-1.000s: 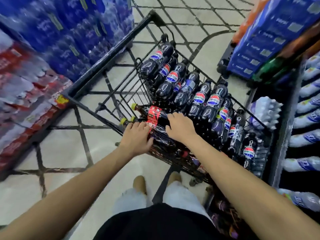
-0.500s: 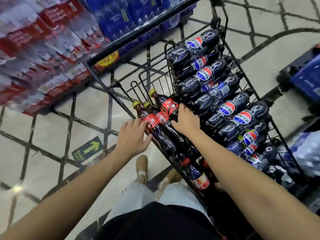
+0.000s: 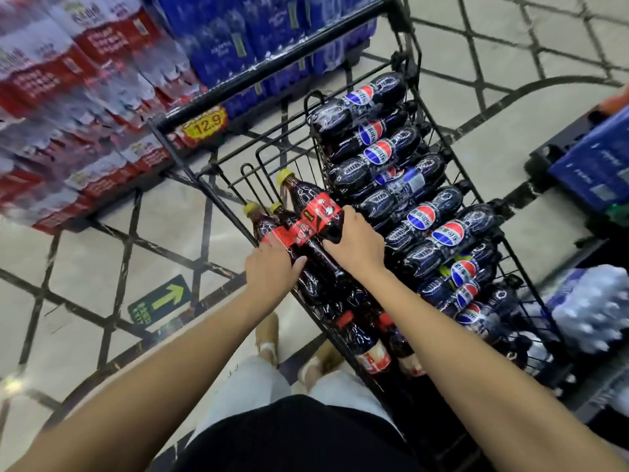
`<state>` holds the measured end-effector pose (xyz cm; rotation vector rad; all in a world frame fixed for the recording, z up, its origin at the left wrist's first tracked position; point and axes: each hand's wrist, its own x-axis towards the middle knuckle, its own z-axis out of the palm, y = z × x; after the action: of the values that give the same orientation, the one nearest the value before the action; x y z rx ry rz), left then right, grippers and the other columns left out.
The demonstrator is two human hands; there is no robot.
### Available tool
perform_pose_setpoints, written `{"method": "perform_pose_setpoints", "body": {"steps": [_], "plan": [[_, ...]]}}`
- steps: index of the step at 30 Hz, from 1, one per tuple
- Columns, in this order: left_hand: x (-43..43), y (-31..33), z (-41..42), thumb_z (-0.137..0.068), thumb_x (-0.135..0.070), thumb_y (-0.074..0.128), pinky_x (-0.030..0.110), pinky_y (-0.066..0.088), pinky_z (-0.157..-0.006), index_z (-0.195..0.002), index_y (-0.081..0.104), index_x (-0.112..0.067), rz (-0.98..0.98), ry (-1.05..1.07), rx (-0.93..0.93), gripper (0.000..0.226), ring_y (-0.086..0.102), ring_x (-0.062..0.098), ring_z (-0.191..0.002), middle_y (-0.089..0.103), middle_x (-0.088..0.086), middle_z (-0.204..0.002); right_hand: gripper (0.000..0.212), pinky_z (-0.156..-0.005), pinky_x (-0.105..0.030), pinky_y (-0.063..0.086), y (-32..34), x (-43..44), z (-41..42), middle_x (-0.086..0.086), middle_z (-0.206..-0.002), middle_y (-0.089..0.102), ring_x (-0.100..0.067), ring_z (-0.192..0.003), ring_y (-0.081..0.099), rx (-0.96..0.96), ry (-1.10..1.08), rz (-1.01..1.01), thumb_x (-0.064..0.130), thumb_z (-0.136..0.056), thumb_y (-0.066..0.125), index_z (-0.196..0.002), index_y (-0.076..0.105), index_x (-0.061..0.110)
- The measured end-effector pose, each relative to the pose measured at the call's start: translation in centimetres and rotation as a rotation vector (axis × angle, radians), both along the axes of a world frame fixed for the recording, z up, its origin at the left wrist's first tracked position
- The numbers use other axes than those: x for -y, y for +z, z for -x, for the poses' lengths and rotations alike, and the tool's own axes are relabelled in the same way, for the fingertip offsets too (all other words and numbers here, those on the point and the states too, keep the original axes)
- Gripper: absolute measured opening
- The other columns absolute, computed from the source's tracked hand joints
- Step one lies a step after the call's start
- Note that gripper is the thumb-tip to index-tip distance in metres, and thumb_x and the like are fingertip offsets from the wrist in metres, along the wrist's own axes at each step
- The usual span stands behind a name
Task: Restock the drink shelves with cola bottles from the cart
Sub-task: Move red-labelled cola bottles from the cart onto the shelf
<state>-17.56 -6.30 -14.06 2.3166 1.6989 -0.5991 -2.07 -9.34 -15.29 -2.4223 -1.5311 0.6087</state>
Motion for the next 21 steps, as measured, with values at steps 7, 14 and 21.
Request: {"method": "perform_pose_setpoints", "body": {"steps": [7, 14, 21], "plan": [[-2.1, -0.4, -1.7, -0.094, -0.045, 0.055, 0.038, 0.049, -0.078, -0.146, 0.001, 0.014, 0.107, 0.207, 0.091, 0.096, 0.065, 0.033, -0.098, 0.068, 0.016, -0.104, 0.061, -0.067, -0.031, 0.042, 0.8, 2.4, -1.4, -0.002, -0.116, 0.058, -0.023, -0.1, 0.06, -0.051, -0.043, -0.051, 0.043, -0.083, 0.068, -0.13, 0.041, 0.015], [-2.6, -0.2, -2.1, -0.093, -0.035, 0.061, 0.04, 0.053, -0.079, -0.142, 0.005, 0.021, 0.229, 0.329, 0.161, 0.093, 0.065, 0.035, -0.099, 0.067, 0.022, -0.107, 0.051, -0.06, -0.03, 0.034, 0.8, 2.8, -1.4, 0.007, -0.097, 0.054, -0.016, -0.083, 0.056, -0.108, -0.083, -0.097, 0.045, -0.081, 0.068, -0.118, 0.043, 0.02], [-3.6, -0.3, -2.9, -0.096, -0.027, 0.058, 0.036, 0.053, -0.085, -0.14, -0.002, 0.019, 0.495, 0.685, 0.416, 0.087, 0.06, 0.015, -0.042, 0.058, 0.008, -0.047, 0.056, -0.066, -0.031, 0.041, 0.7, 2.2, -1.3, 0.003, -0.109, 0.059, -0.02, -0.095, 0.061, -0.151, -0.064, -0.102, 0.044, -0.082, 0.068, -0.124, 0.042, 0.019]]}}
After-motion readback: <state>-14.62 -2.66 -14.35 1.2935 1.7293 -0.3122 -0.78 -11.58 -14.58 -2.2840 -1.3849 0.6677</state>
